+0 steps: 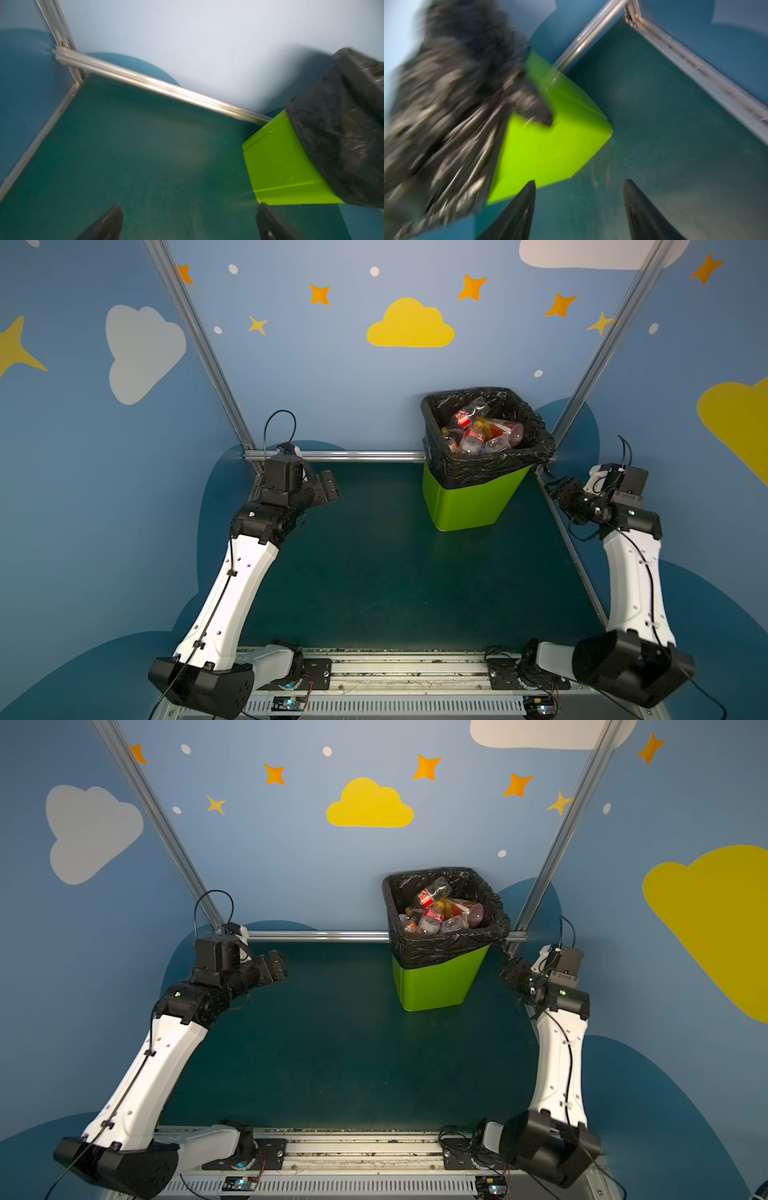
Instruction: Throw the plastic bottles in the bin
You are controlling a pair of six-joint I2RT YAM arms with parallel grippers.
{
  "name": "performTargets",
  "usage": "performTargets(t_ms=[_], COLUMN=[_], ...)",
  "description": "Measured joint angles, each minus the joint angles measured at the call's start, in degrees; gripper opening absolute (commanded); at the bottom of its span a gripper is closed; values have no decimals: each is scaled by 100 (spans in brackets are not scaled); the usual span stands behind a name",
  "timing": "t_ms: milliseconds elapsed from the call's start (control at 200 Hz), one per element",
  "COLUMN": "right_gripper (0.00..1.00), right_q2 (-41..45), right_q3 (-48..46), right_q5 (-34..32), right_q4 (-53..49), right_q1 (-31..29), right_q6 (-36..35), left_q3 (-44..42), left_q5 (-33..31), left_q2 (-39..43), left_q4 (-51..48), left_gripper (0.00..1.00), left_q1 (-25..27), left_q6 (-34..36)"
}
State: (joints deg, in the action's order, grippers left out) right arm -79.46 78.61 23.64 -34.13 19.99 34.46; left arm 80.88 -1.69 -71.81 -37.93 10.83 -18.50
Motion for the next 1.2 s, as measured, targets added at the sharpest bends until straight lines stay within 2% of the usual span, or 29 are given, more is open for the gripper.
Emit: performTargets(t_ms=[80,270,391,491,661,1001,1197], right_gripper=[68,67,67,67,67,67,67], right_q2=[-929,-3021,-4072,-4631,-4876,-4695,-4625], right_q3=[195,1386,2485,3134,3169,2216,2081], right_q5=[509,1447,1843,2059,2168,2277,2369], right_q4=[472,1331,1419,1421,1486,1932,2070], right_q1=[179,245,76,-208,-756,-1097,-1853], right_q6=[348,1108,1213,1193,1193,1174,1182], left_q3=[-179,-293,-251,-66,463,1537,2203], left_q5=[120,380,472,533,772,1298,1362], left_q2=[-273,-916,-1163,-1469,-2168,-3423,-3985], left_q4=[7,120,221,260,280,315,216], left_gripper=[100,100,100,100,100,100,100], left_q1=[-118,-361,-452,-492,-509,-503,-468], left_q6=[-42,-83,-81,-70,-61,-66,-59])
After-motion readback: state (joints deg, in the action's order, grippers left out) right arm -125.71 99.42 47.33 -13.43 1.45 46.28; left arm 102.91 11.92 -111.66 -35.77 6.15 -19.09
